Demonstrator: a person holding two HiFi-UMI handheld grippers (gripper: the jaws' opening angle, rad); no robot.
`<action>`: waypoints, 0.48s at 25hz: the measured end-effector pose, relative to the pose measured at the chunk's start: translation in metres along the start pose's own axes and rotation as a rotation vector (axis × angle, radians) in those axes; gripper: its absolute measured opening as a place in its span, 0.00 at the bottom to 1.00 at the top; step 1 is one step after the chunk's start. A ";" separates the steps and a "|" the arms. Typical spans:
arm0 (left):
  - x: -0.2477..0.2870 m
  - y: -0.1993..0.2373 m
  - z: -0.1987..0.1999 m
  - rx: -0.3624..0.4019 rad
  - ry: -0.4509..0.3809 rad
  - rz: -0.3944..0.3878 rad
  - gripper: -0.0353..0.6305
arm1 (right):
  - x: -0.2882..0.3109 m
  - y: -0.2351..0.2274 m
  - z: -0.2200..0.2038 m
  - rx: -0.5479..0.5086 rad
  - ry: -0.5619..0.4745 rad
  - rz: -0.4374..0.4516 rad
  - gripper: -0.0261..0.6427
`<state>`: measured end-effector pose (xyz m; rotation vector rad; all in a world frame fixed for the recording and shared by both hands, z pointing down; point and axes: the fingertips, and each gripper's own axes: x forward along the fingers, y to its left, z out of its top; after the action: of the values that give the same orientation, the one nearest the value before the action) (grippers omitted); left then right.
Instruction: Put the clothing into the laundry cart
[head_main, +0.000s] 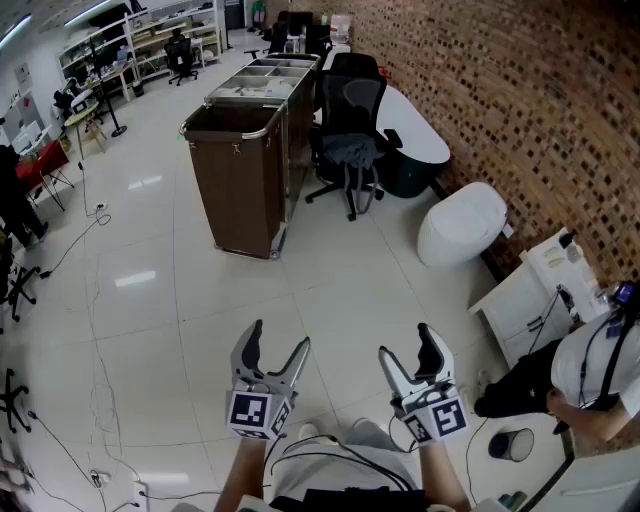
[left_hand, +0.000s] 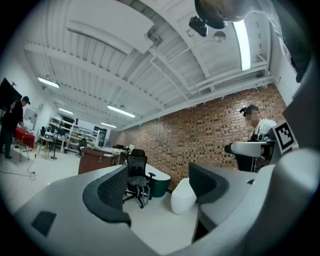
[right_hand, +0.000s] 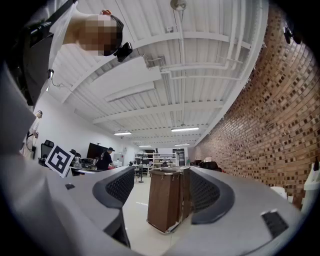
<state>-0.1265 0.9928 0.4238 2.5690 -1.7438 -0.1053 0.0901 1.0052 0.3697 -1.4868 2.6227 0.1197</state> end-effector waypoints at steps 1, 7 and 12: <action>0.003 0.005 -0.005 -0.009 0.013 0.004 0.62 | 0.001 -0.005 -0.003 0.010 0.006 -0.011 0.56; 0.048 0.016 -0.014 -0.009 0.049 0.005 0.62 | 0.019 -0.052 -0.013 0.054 -0.006 -0.060 0.56; 0.112 0.003 -0.004 0.024 0.027 -0.017 0.62 | 0.056 -0.101 -0.022 0.067 -0.056 -0.048 0.56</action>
<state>-0.0884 0.8877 0.4240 2.5894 -1.7257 -0.0507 0.1469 0.9027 0.3828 -1.5002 2.5200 0.0673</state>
